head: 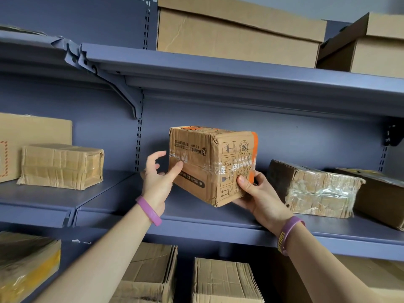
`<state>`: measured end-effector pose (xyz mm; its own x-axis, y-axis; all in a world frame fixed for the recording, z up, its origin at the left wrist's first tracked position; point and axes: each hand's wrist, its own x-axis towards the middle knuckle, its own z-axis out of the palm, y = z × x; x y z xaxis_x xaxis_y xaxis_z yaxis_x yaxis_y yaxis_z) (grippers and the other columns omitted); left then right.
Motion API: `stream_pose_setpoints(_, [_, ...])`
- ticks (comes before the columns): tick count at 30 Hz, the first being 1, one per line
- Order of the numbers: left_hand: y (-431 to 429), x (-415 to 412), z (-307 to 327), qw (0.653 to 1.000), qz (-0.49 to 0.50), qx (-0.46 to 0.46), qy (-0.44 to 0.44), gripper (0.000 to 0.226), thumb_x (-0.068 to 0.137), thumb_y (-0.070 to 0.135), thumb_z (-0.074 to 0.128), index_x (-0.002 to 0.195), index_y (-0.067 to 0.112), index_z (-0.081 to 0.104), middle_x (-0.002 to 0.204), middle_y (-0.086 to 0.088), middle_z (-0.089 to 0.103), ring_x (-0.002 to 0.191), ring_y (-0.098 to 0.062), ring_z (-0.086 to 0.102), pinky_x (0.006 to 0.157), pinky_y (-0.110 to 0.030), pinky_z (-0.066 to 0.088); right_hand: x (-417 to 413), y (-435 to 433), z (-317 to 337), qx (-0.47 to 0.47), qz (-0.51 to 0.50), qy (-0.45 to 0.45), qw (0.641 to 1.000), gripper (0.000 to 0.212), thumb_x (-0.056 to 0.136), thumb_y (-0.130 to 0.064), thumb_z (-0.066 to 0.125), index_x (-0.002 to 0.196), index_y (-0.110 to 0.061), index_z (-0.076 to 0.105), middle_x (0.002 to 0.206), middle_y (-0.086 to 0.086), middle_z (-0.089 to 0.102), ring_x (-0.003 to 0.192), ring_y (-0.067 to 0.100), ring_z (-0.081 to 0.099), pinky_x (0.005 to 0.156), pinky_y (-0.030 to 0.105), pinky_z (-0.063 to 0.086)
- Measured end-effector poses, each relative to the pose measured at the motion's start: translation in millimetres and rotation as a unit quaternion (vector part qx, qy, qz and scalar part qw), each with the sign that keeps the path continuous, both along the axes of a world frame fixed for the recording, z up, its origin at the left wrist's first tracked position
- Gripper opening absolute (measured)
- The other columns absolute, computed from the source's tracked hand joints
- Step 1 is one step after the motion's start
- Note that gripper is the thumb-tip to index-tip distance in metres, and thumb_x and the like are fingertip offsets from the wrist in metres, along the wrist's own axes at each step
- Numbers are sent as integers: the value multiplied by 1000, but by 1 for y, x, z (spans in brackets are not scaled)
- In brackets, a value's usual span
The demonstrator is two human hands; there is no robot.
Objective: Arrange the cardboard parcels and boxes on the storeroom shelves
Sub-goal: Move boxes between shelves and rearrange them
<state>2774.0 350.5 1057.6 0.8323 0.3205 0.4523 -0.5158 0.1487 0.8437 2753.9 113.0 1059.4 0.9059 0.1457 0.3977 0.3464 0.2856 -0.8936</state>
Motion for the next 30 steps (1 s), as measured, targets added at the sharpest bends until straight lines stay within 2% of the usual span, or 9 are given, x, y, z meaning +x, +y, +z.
stream_pose_setpoints(4, [-3,-2,1,996,11,77,-46,40,94,23,69,123,47,56,132,-3,53,109,-17,61,95,-42,54,-3,1,0,-44,2,-30,999,102,45,-45,97,131,-13,51,115,9,73,104,25,71,76,34,60])
stream_pose_setpoints(8, [-8,-7,2,987,-22,140,-75,44,96,28,66,137,39,53,130,7,59,119,-12,59,106,-44,48,-4,3,-1,-51,-17,-35,998,94,55,-39,94,130,-5,49,115,12,72,104,27,71,76,35,60])
stream_pose_setpoints(11, [-11,-15,0,971,-142,159,-105,69,84,53,69,146,38,42,143,15,53,131,1,50,115,-33,39,-4,4,-1,-44,-32,-33,998,74,68,-26,81,129,-6,45,116,13,72,102,26,72,78,37,61])
stream_pose_setpoints(15, [-14,-19,0,949,-200,224,-95,107,59,78,76,148,44,28,145,28,47,137,5,42,111,-25,39,-3,6,-2,-59,-48,-45,996,101,41,-50,97,121,-13,48,111,8,74,103,25,72,78,36,61])
stream_pose_setpoints(18, [-14,-19,2,961,-196,183,-64,109,56,59,87,147,35,31,140,17,56,129,-1,54,110,-31,44,-2,5,-4,-81,-34,-65,994,93,45,-61,92,121,-20,57,113,7,71,106,25,70,80,36,59])
stream_pose_setpoints(21, [-5,-18,4,963,-256,78,-26,76,78,31,85,142,25,44,132,1,67,122,-16,63,109,-44,45,-3,4,-5,-106,-27,-70,992,79,65,-72,76,130,-31,59,125,2,67,114,23,67,85,37,59])
stream_pose_setpoints(25, [6,-16,4,940,-339,3,-30,63,86,27,73,144,19,50,136,-8,64,127,-25,60,99,-37,54,2,2,-5,-109,-55,-51,991,63,81,-65,64,136,-35,55,135,-3,61,124,25,59,91,41,56])
stream_pose_setpoints(29, [8,-14,4,930,-368,6,-19,82,75,41,84,145,14,51,138,-12,61,126,-26,59,103,-39,52,5,4,-6,-44,-98,7,994,112,56,-74,80,148,-24,39,141,3,55,127,27,56,89,49,56])
stream_pose_setpoints(30, [7,-14,5,931,-365,6,-20,72,80,40,79,142,13,54,135,-12,63,121,-25,61,102,-40,52,6,4,-6,-29,-99,10,995,106,59,-70,79,147,-23,41,139,3,57,126,27,58,86,49,57])
